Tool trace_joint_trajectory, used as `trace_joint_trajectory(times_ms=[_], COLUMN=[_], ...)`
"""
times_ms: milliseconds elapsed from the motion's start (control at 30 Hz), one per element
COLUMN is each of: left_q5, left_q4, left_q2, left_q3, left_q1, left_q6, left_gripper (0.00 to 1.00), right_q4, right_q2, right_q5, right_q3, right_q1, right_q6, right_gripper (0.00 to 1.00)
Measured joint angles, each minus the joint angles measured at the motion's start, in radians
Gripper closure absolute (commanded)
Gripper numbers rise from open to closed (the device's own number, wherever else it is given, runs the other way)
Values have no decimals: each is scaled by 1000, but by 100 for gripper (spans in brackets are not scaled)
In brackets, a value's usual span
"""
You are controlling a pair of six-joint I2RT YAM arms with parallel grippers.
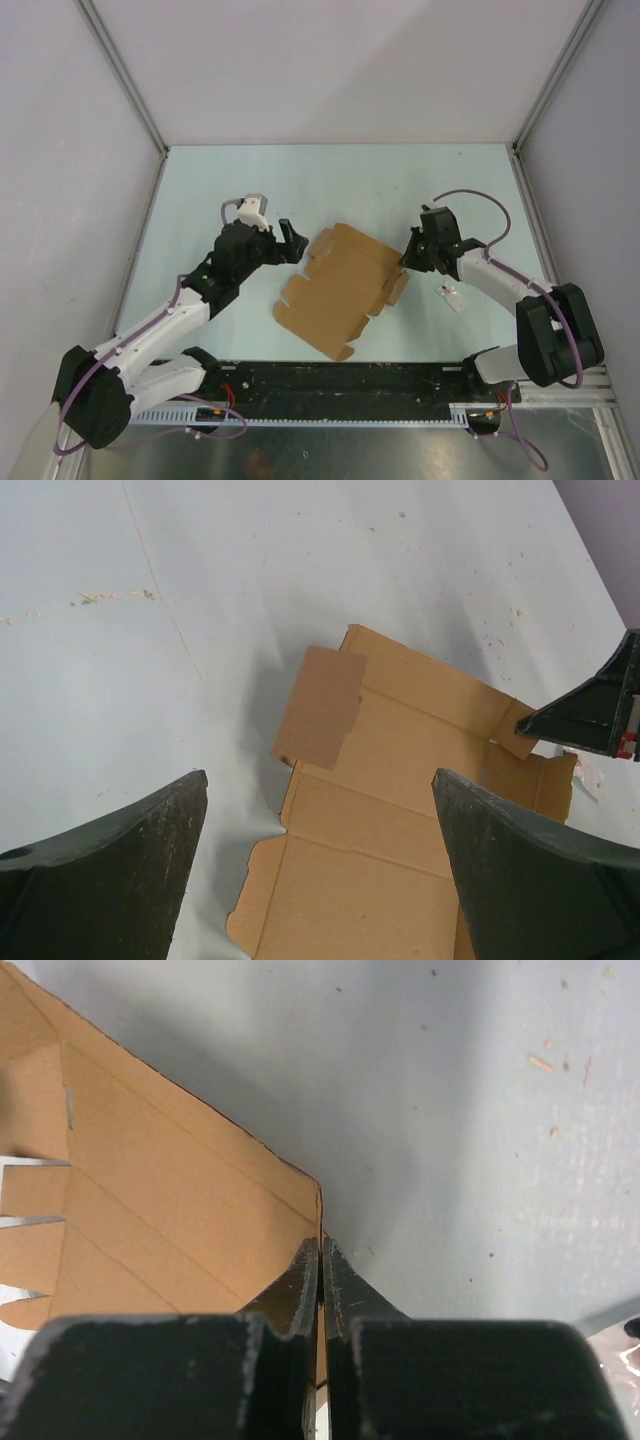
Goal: Fold the paper box
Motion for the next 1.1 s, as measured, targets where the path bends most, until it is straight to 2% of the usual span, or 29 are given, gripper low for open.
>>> trace_joint_trajectory(times_ms=[300, 467, 800, 967, 1100], left_q5=[2, 55, 54, 42, 35], left_q4=[-35, -39, -26, 46, 110], left_q2=[-35, -37, -170, -274, -279], left_q3=[3, -4, -110, -226, -278], left_q1=[73, 114, 116, 116, 116], left_q6=[-64, -80, -88, -97, -98], left_gripper=[0, 0, 2, 2, 4], right_q4=[39, 70, 131, 167, 205], right_q2=[-55, -75, -88, -129, -145], right_q5=[-14, 47, 185, 259, 294], right_q3=[2, 2, 3, 0, 0], right_q1=[10, 96, 246, 278, 278], right_q6=[-240, -341, -425, -463, -493], right_gripper=[100, 100, 100, 100, 100])
